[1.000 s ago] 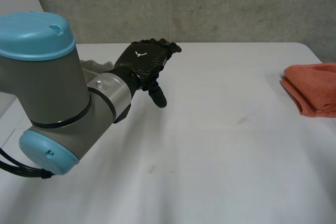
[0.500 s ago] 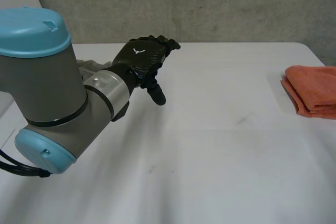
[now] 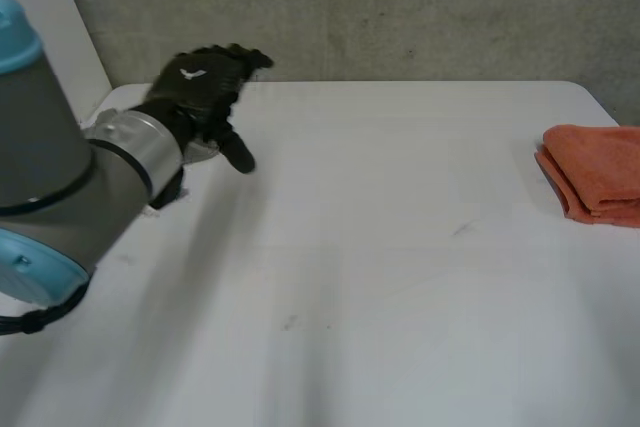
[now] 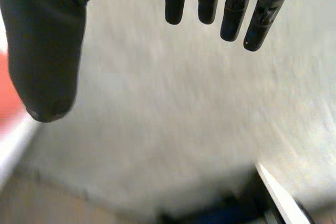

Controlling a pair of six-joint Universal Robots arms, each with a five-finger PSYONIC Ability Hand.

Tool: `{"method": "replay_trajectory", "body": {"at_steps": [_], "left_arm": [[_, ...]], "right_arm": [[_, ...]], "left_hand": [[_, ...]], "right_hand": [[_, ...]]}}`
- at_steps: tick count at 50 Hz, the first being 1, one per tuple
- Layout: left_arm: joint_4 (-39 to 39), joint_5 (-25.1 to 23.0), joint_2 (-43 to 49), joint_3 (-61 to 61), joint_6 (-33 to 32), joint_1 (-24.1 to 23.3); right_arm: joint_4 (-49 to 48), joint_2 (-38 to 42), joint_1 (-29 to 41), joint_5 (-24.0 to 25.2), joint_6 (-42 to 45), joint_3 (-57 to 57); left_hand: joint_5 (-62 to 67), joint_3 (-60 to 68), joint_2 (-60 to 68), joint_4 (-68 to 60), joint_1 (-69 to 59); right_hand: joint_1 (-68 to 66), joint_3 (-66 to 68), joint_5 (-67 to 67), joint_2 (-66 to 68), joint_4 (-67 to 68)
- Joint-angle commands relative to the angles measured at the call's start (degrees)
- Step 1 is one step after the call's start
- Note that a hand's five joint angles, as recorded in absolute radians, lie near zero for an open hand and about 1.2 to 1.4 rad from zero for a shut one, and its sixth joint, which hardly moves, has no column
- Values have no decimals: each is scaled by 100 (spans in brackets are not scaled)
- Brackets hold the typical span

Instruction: Fold the laundry.

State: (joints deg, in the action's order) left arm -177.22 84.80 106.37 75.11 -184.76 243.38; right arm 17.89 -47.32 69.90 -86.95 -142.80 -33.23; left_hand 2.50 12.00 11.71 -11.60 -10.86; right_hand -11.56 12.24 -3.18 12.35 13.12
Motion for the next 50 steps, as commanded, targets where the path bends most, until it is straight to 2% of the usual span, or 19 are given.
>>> {"method": "replay_trajectory", "body": {"at_steps": [1,4,5,8,12,17,21,28,32,39,43,46,47,49,50], "left_arm": [[-268,-51,15,-14,-25,981],[-409,-60,112,-84,-34,1334],[-531,-60,216,-137,-34,1517],[-769,-86,480,-251,-104,1730],[-1112,-227,990,-480,-534,2029],[-1271,-709,1780,-857,-1280,2318],[-1280,-860,2368,-1182,-1606,2442],[-1297,-790,3249,-1754,-2072,2582],[-1306,-597,3758,-2087,-2554,2758],[-1297,-210,4365,-2641,-3197,2794],[-1289,1,4533,-2897,-3391,2794],[-1297,37,4524,-2914,-3409,2741],[-1297,63,4515,-2914,-3400,2715],[-1324,177,4489,-2871,-3356,2636],[-1359,386,4393,-2853,-3338,2531]], "right_arm": [[-565,-1146,1550,1020,-1591,-1455],[-812,-1472,2149,1232,-1900,-2045],[-970,-1690,2568,1311,-1971,-2456],[-1190,-1877,3116,1365,-2006,-3065],[-1551,-1939,3854,1382,-1998,-3997],[-1902,-1956,4636,1391,-1989,-4875],[-1964,-1965,4866,1391,-1980,-5298],[-1965,-2009,4875,1400,-1884,-5800],[-2008,-2123,4831,1400,-1708,-6168],[-2167,-2246,4814,1400,-1576,-6538],[-2184,-2334,4805,1400,-1567,-6662],[-2211,-2387,4761,1391,-1567,-6714],[-2228,-2396,4735,1391,-1567,-6732],[-2237,-2466,4603,1400,-1567,-6767],[-2246,-2501,4524,1400,-1567,-6785]], "left_hand": [[-250,-200,-171,160,86],[-250,-200,-171,160,86],[-250,-200,-171,160,86],[-250,-200,-171,160,86],[-250,-200,-171,160,86],[-250,-200,-171,160,86],[-250,-200,-171,160,86],[-250,-200,-171,160,86],[-179,-129,-99,88,14],[140,190,220,-231,-305],[1668,1718,1748,-1759,-1833],[5864,5914,5944,-5954,-6028],[6741,6791,6821,-6831,-6905],[6750,6800,6829,-6840,-6914],[6750,6800,6829,-6840,-6914]], "right_hand": [[156,-224,318,-235,-312],[156,-224,318,-235,-312],[156,-224,318,-235,-312],[156,-224,318,-235,-312],[156,-224,318,-235,-312],[156,-224,318,-235,-312],[156,-224,318,-235,-312],[156,-224,318,-235,-312],[156,-224,318,-235,-312],[156,-224,318,-235,-312],[156,-224,318,-235,-312],[156,-224,318,-235,-312],[156,-224,318,-235,-312],[156,-224,318,-235,-312],[156,-224,318,-235,-312]]}}
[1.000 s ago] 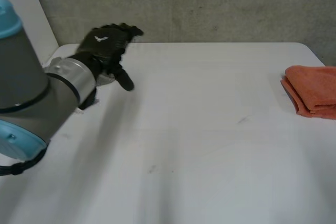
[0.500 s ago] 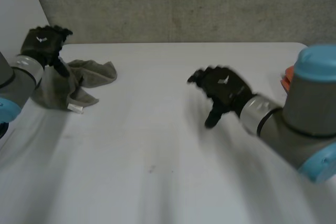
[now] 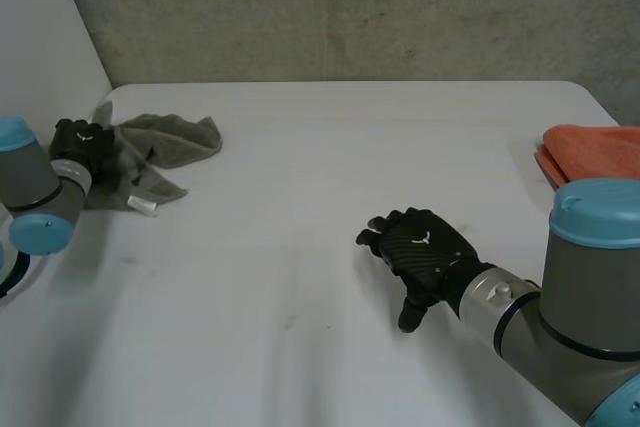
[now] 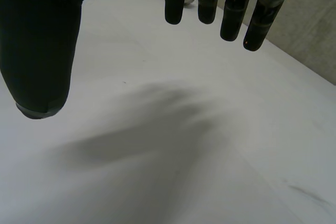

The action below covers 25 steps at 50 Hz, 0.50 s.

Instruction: Fold the laundry.

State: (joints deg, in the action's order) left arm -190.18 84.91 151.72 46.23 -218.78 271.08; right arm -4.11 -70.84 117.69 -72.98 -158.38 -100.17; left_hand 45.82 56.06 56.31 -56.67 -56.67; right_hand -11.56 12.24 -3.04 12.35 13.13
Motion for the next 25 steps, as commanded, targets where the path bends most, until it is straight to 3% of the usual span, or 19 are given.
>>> {"method": "replay_trajectory", "body": {"at_steps": [1,10,16,18,25], "left_arm": [[-72,464,-203,53,81,-292],[-37,650,-1512,992,950,-864],[33,571,-2751,2178,1802,-1619],[94,440,-3102,2564,2031,-1830],[279,-729,-4150,3972,3095,-3148]], "right_arm": [[-46,-158,-290,3,-9,-99],[-37,-237,-431,-58,-27,-47],[-28,-395,-835,-41,-35,-20],[-28,-421,-932,-49,-35,-3],[-20,-527,-1424,-76,-106,85]], "left_hand": [[2418,2394,2369,-2333,-2333],[2418,2394,2369,-2333,-2333],[2418,2394,2369,-2333,-2333],[2418,2394,2369,-2333,-2333],[2418,2394,2369,-2333,-2333]], "right_hand": [[156,-224,304,-235,-313],[156,-224,304,-235,-313],[156,-224,304,-235,-313],[156,-224,304,-235,-313],[156,-224,304,-235,-313]]}}
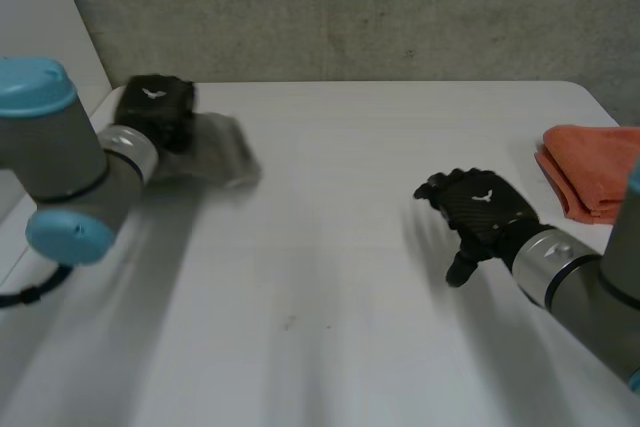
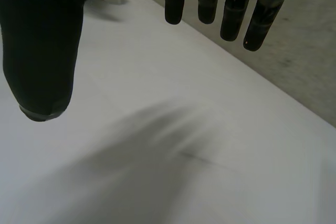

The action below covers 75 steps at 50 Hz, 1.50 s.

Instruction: Fold the laundry.

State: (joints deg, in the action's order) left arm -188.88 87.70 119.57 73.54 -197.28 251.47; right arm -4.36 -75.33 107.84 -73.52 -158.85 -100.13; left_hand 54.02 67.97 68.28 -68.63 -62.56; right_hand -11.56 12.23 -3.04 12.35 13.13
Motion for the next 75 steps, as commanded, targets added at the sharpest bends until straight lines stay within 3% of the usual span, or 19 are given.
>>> {"method": "replay_trajectory", "body": {"at_steps": [1,2,4,5,8,13,17,21,28,32,37,46,49,58,68,75], "left_arm": [[141,-1104,-953,1328,1016,-1336],[141,-1201,-971,1442,1095,-1607],[141,-1194,-954,1479,1087,-1785],[132,-1176,-945,1487,1078,-1846],[141,-1036,-901,1417,1060,-1873],[176,-781,-945,1207,1052,-1637],[263,-666,-1269,1197,1069,-743],[518,-666,-1375,1233,1034,-284],[660,-657,-1244,1277,613,42],[677,-745,-954,1373,-37,376],[931,-675,-524,1391,-854,315],[1126,-464,-636,1751,-917,525],[1099,-481,-918,1953,-882,798],[616,-508,-1709,2770,-557,886],[264,-823,-2482,3473,-425,886],[246,-956,-2588,3606,-285,913]], "right_arm": [[14,-78,-474,-31,-58,90],[14,-78,-518,-40,-58,116],[32,-78,-536,-40,-58,134],[32,-70,-536,-49,-58,134],[32,-70,-536,-49,-41,134],[58,-70,-527,-14,-58,134],[76,-70,-483,-5,-32,186],[146,-78,-379,-5,-32,239],[927,-70,324,13,-163,643],[1323,211,808,-49,-392,933],[1281,572,1142,-127,-462,969],[761,800,1590,-180,-489,1082],[823,1204,1740,-242,-690,1626],[1903,2557,1846,-286,-1824,3893],[3115,4296,1889,-339,-1939,6537],[3530,5027,1907,-505,-1939,7524]], "left_hand": [[1598,1203,1172,-1137,-1744],[418,23,-8,43,-563],[-3126,-3521,-3552,3587,2981],[-4159,-4554,-4585,4620,4013],[-5402,-5797,-5828,5863,5256],[-5402,-5797,-5828,5863,5256],[-5347,-5742,-5773,5808,5202],[-5247,-5642,-5673,5708,5101],[-5196,-5591,-5621,5657,5050],[-5045,-5440,-5470,5505,4899],[-4626,-5021,-5052,5087,4480],[-4607,-5002,-5033,5068,4461],[-4590,-4985,-5016,5051,4444],[-4624,-5019,-5049,5085,4478],[-4708,-5103,-5133,5169,4562],[-4708,-5103,-5133,5169,4562]], "right_hand": [[156,-223,304,-235,-313],[156,-223,304,-235,-313],[156,-223,304,-235,-313],[156,-223,304,-235,-313],[156,-223,304,-235,-313],[156,-223,304,-235,-313],[156,-223,304,-235,-313],[156,-223,304,-235,-313],[156,-223,304,-235,-313],[156,-223,304,-235,-313],[156,-223,304,-235,-313],[156,-223,304,-235,-313],[156,-223,304,-235,-313],[156,-223,304,-235,-313],[-220,154,-73,142,63],[-860,793,-712,781,703]]}}
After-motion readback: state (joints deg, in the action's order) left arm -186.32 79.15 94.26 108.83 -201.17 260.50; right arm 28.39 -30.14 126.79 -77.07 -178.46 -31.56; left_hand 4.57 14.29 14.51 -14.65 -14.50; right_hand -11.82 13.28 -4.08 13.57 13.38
